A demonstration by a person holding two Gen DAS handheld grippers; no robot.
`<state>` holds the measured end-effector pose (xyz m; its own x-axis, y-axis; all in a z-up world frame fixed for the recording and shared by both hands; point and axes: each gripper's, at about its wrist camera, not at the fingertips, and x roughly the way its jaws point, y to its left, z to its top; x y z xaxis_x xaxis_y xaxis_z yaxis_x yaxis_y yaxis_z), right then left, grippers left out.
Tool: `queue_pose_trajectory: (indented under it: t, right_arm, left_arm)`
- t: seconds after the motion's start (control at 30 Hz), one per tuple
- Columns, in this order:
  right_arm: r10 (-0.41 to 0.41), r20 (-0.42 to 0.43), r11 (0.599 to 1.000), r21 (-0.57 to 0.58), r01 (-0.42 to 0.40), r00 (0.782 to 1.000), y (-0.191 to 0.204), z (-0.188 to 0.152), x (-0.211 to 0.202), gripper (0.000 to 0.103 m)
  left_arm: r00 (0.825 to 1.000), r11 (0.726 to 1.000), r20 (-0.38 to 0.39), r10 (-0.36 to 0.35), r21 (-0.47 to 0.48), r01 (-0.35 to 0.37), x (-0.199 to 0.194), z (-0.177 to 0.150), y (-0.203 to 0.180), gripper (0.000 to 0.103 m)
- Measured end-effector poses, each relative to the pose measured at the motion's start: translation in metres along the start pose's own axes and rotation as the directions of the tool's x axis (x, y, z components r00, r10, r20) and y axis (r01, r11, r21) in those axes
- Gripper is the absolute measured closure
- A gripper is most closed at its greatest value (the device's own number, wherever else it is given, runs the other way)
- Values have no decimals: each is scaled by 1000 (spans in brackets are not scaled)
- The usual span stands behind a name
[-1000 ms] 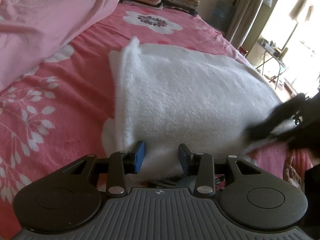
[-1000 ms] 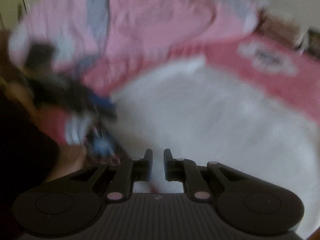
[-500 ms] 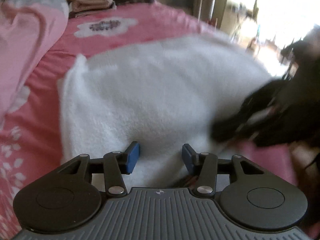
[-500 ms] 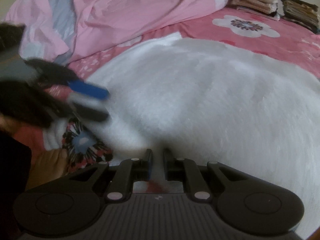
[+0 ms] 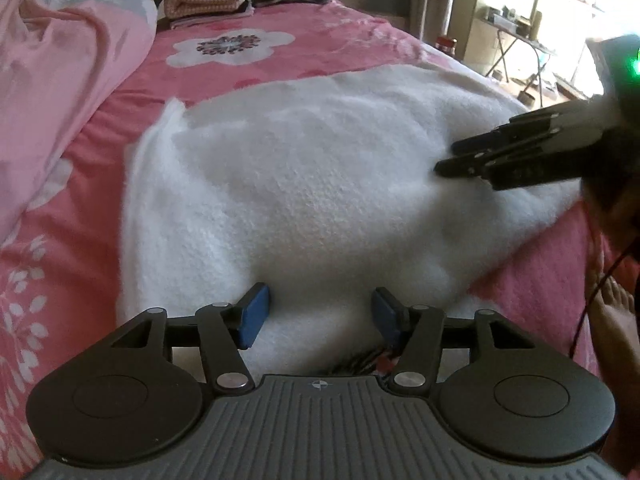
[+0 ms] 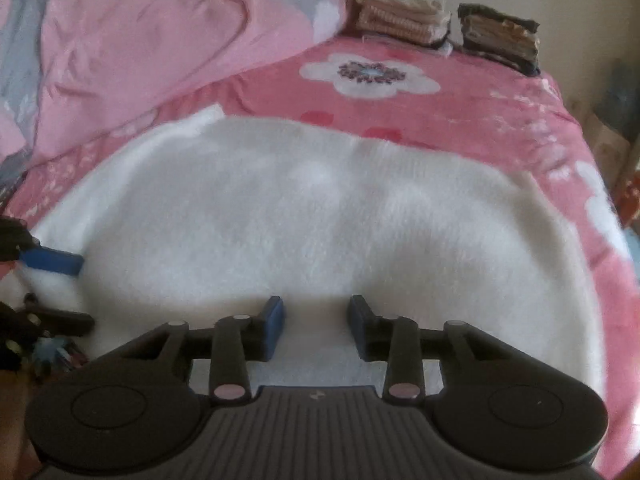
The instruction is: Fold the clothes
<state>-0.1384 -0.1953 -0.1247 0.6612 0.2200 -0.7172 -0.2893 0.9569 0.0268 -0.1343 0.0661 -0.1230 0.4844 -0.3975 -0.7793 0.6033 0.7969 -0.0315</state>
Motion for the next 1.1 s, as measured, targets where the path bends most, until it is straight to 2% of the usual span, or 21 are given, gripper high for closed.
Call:
queue_pose_trajectory:
  t: [0.07,0.17,0.23,0.33,0.43,0.53,0.57,0.63,0.77,0.87,1.0,1.1]
  right_arm:
    - [-18,-21,1000,0,18,1000,3,4,2,63]
    - [-29,-29,1000,4,30,999,6,6,4,62]
    - [-28,-26,999,15,29,999,6,5,4,62]
    - [-30,-22,999,25,31,999,7,5,4,62]
    - [-31,-12,999,27,31,999,5,3,2,62]
    - [-32,-3,999,29,32,999,3,1,0,62]
    - [-30,-4,999,36,30,1000,1,4,-2,62]
    - [-24,-10,998,53,25,1000,-3,11,-5,62]
    - [-13,-20,996,88,15,1000,-10,26,-11,62]
    - [-96,69,991,104,89,993,-27,42,-25,62]
    - [-119,57,985,134,110,991,-46,48,-15,60]
    - [-130,43,980,157,122,991,-60,51,-6,54]
  left_arm:
    - [1000,1000,-8,2,4,-2,-9,11,3,46]
    - [998,1000,64,16,-5,-16,-27,30,12,40]
    - [996,1000,89,17,-5,-16,-27,43,18,35]
    - [994,999,108,27,-22,-25,-17,62,26,33]
    - [997,993,72,24,-115,-15,14,76,38,33]
    - [1000,965,7,5,-262,-3,47,71,51,32]
    - [1000,955,1,5,-297,-5,53,67,52,26]
    - [999,956,31,16,-294,-6,53,63,46,20]
    - [998,963,13,54,-266,-48,53,63,36,18]
    - [999,958,11,52,-282,-47,54,63,40,17]
    - [998,962,14,66,-266,-60,55,64,35,14]
    - [997,966,12,78,-248,-72,53,67,33,14]
